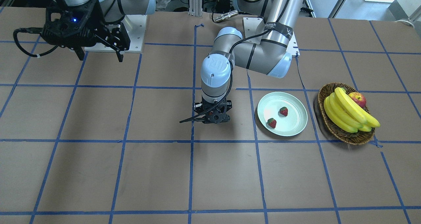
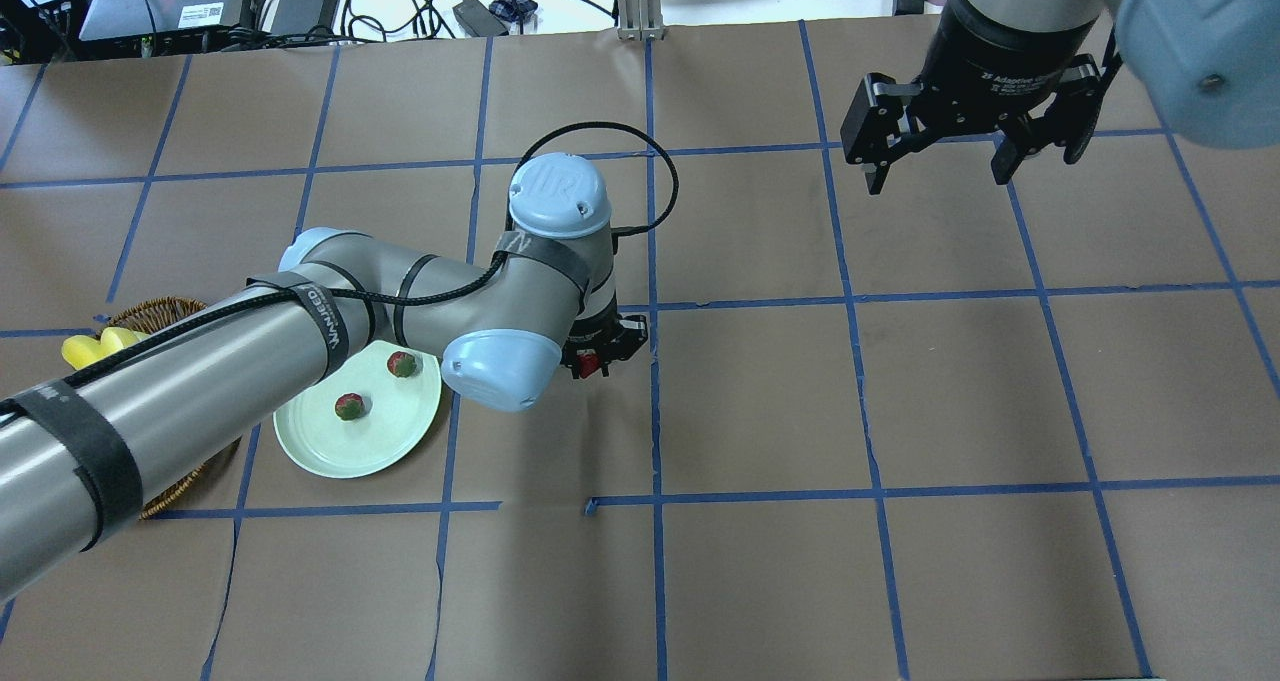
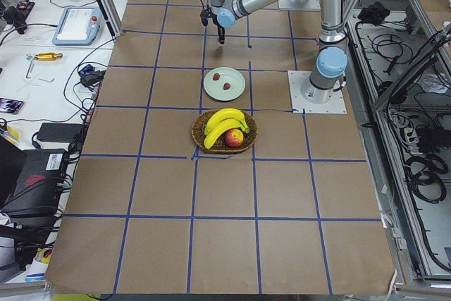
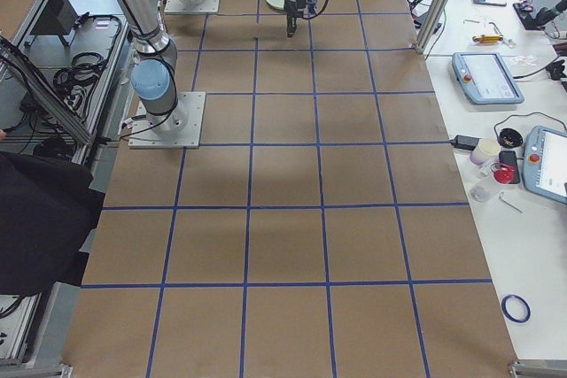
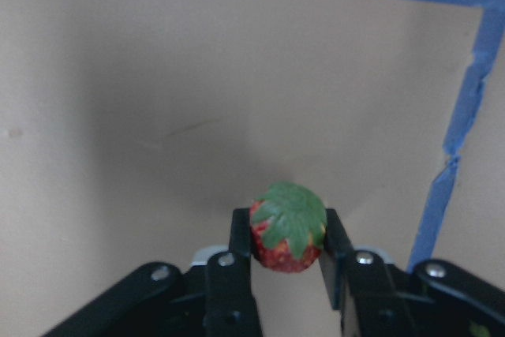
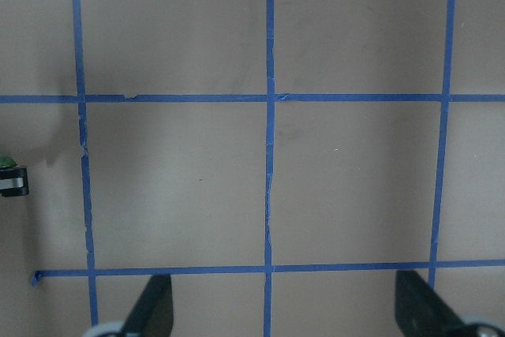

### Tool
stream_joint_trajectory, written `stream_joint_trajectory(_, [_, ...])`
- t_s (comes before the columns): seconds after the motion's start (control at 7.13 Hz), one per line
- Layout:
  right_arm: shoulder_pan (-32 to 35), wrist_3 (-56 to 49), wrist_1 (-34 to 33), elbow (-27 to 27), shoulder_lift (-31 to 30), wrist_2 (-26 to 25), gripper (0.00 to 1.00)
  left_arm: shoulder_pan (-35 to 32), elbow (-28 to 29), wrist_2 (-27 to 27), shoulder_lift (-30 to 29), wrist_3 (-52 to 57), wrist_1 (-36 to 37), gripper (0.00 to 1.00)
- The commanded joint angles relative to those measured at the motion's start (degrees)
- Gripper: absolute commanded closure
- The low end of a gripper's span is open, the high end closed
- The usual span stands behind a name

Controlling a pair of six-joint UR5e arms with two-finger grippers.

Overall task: Collect all strawberries into plate
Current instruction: 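Lower the left gripper and grasp the last strawberry, then carry the strawberry onto the plate and release it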

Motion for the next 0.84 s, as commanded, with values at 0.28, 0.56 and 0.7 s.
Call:
stream_joint_trajectory(0.28, [0.1,0.0,0.0,0.2,0.0,0.1,0.00,11.1,-9.0,6.8,9.7,19.5,-10.4,0.81])
stream_joint_trajectory(0.56, [0.1,0.0,0.0,0.2,0.0,0.1,0.00,21.0,-14.3,11.3,11.3,31.7,-6.1,0.81])
stream_joint_trajectory(0.7, [0.1,0.0,0.1,0.3,0.0,0.2,0.00,23.9,-16.4,11.2,10.4,34.6,-1.5,0.81])
